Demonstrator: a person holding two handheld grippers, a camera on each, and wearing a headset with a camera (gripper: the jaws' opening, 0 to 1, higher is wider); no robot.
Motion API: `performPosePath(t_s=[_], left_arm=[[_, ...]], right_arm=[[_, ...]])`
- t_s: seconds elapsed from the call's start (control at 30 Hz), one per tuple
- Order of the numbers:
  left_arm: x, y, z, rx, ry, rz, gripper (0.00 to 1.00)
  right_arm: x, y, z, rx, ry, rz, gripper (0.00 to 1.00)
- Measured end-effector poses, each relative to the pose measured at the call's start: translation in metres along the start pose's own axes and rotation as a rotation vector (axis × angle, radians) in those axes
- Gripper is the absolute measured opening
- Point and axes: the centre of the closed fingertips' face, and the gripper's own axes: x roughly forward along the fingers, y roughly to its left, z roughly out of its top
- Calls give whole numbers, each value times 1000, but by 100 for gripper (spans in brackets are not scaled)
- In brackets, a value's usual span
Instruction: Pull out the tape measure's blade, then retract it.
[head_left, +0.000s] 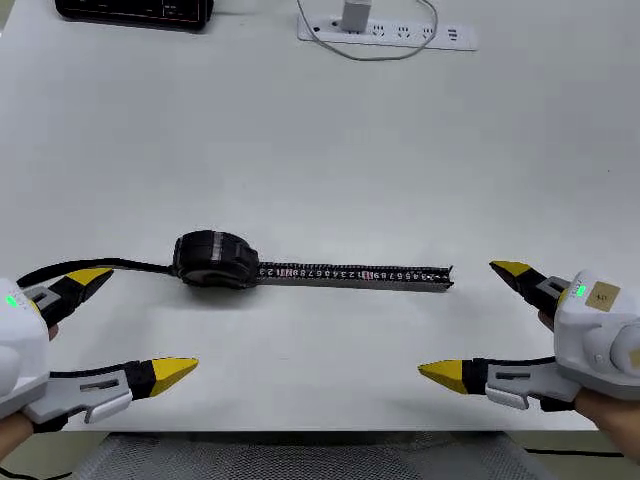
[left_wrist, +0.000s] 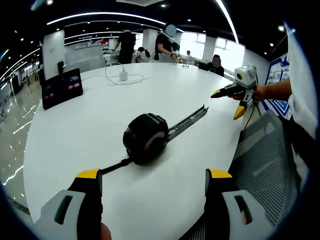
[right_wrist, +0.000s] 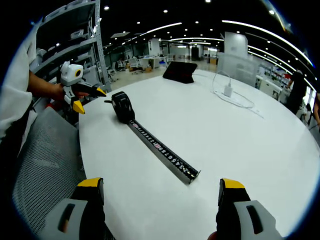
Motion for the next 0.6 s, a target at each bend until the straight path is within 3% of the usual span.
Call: performPosePath(t_s=[0.6], left_arm=[[-4,-4,-8,-21,1,9,82]], right_arm=[[0,7,-7,20,-1,-8,96]])
